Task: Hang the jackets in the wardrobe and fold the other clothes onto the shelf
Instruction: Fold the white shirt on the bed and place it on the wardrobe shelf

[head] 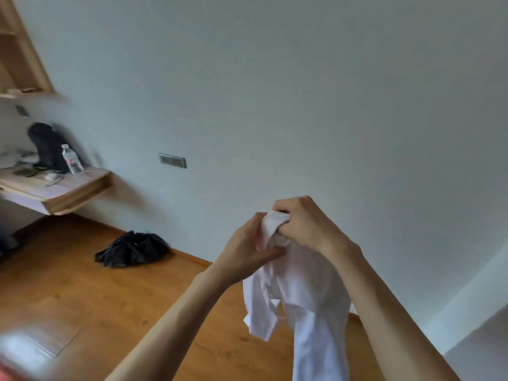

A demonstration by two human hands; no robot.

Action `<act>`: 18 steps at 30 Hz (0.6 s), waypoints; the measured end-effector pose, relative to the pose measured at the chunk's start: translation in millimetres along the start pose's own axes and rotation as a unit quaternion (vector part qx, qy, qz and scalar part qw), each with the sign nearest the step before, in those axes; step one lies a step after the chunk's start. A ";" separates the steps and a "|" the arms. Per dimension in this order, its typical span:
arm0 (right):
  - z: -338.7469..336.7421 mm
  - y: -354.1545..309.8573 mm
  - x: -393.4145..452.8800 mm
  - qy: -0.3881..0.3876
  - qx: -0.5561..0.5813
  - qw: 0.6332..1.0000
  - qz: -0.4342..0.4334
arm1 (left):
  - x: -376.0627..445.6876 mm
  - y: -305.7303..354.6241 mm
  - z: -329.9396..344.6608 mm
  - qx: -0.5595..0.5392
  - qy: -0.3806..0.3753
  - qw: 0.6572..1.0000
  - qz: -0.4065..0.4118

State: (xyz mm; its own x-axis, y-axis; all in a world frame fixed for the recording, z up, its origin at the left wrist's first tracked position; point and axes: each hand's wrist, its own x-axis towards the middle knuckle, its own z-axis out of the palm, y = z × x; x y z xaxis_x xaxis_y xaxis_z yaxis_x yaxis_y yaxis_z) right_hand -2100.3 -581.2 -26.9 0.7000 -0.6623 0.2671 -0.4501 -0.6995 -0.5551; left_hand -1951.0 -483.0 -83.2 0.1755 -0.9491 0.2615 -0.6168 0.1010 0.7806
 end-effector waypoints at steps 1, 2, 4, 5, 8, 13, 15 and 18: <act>6.1 -12.6 0.6 -0.010 0.025 1.000 -0.006 | -8.1 -1.8 -10.5 -0.013 0.023 0.999 -0.021; 11.4 -24.7 -0.9 -0.023 0.058 0.998 -0.010 | -18.3 -4.8 -23.0 -0.027 0.040 0.998 -0.036; 20.3 -42.0 -6.7 -0.073 0.128 0.989 -0.022 | -43.1 -12.8 -47.9 -0.063 0.064 0.995 -0.049; 24.3 -48.3 -11.7 -0.099 0.175 0.979 -0.028 | -57.5 -15.1 -60.1 -0.081 0.078 0.992 -0.050; 51.2 -54.0 -25.5 -0.154 0.255 0.955 -0.008 | -102.8 -19.8 -93.9 -0.151 0.136 0.978 -0.056; 134.9 -84.6 -37.0 -0.168 0.194 0.966 0.033 | -182.9 -38.4 -156.8 -0.221 0.231 0.943 -0.093; 158.0 -118.0 -41.1 -0.132 0.205 0.970 -0.003 | -218.7 -51.0 -183.3 -0.217 0.255 0.934 -0.124; 183.9 -174.5 -45.5 -0.094 0.187 0.974 -0.082 | -276.0 -67.6 -226.6 -0.195 0.270 0.931 -0.148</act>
State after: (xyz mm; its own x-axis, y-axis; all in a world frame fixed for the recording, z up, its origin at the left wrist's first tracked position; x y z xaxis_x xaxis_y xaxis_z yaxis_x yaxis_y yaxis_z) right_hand -1951.7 -379.8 -87.0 0.8501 -0.4652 0.2468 -0.1150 -0.6213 -0.7751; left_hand -1783.9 -160.3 -79.5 0.7186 -0.6752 0.1664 -0.1725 0.0587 0.9833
